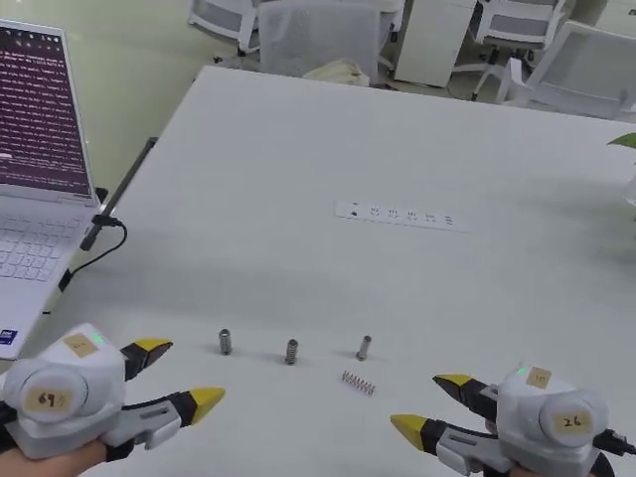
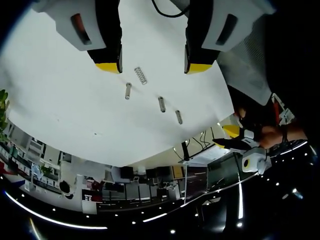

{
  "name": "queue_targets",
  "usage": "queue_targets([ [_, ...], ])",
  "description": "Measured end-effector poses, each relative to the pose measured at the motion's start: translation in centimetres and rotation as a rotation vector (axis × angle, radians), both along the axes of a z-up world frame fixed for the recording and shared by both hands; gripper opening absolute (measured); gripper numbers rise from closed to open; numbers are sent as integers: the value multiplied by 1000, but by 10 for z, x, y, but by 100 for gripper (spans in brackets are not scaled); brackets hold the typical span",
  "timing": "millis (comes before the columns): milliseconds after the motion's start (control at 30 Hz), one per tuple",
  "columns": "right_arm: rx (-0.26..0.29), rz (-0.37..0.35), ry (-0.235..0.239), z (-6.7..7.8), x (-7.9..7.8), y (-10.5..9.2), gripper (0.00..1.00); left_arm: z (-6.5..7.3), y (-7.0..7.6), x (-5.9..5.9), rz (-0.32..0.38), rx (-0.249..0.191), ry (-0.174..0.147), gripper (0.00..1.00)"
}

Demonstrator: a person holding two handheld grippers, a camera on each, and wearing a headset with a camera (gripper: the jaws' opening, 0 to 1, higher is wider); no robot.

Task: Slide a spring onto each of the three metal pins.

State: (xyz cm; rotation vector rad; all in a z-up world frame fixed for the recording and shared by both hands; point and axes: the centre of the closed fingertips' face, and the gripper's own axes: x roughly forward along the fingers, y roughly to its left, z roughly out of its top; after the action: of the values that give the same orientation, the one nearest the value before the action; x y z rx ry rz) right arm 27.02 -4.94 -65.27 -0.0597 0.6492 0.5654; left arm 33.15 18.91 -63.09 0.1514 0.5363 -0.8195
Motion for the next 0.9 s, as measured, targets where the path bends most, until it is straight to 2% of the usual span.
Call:
queue_targets([
  [267, 0, 9, 6, -2, -4, -2, 49, -1, -19, -3, -70, 29, -5, 50],
  [900, 20, 4, 12, -3, -3, -4, 51, -2, -66, -2, -203, 50, -8, 48],
])
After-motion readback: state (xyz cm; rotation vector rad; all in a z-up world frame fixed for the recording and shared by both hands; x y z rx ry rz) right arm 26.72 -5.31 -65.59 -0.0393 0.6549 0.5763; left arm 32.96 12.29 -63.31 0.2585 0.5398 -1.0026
